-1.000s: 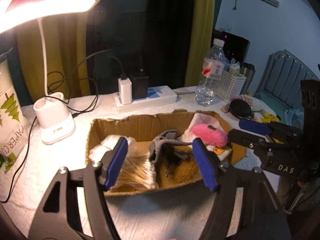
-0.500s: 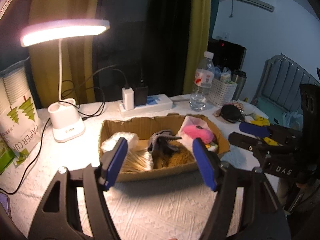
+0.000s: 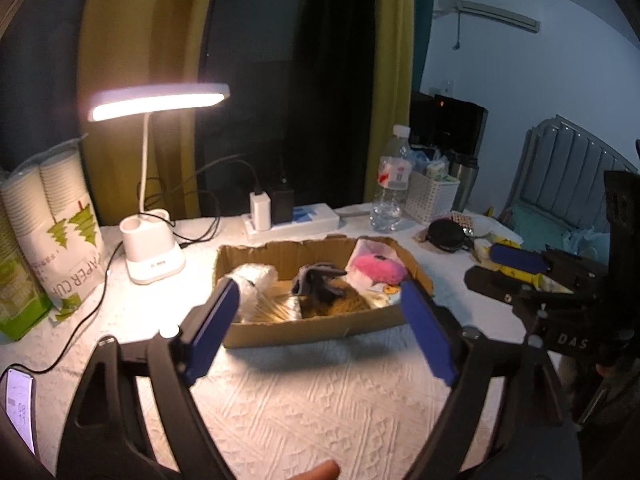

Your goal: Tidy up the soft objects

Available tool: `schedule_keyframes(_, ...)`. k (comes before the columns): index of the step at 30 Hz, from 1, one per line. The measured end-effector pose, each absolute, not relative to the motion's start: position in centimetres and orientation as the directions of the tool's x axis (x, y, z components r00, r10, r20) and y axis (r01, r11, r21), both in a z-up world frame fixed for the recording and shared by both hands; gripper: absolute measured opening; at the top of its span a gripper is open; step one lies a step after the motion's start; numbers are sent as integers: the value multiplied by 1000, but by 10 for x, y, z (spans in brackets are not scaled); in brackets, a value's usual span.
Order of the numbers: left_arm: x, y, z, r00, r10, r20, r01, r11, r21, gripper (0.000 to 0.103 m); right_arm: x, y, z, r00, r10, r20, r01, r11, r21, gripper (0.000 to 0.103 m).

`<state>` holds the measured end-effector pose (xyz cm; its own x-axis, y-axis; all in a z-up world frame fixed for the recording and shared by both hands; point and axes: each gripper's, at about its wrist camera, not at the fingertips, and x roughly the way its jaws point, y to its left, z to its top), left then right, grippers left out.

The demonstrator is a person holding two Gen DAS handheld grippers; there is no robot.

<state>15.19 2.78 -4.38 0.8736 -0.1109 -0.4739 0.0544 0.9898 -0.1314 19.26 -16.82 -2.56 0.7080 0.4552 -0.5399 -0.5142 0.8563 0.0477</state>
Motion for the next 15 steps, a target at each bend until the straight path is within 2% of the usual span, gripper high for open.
schedule_keyframes(3, 142, 27, -36, 881, -99, -463, 46, 991, -126, 95, 182, -173, -18, 727, 447, -522, -502, 864, 41, 70)
schedule_keyframes(5, 136, 24, -31, 883, -94, -459, 45, 992, -117, 95, 174, -177, -11, 743, 438, -506, -490, 871, 35, 72)
schedule_keyframes(15, 106, 19, -6, 896, -13, -445, -21, 997, -71, 96, 140, -191, 18, 795, 404, -452, -444, 896, 20, 74)
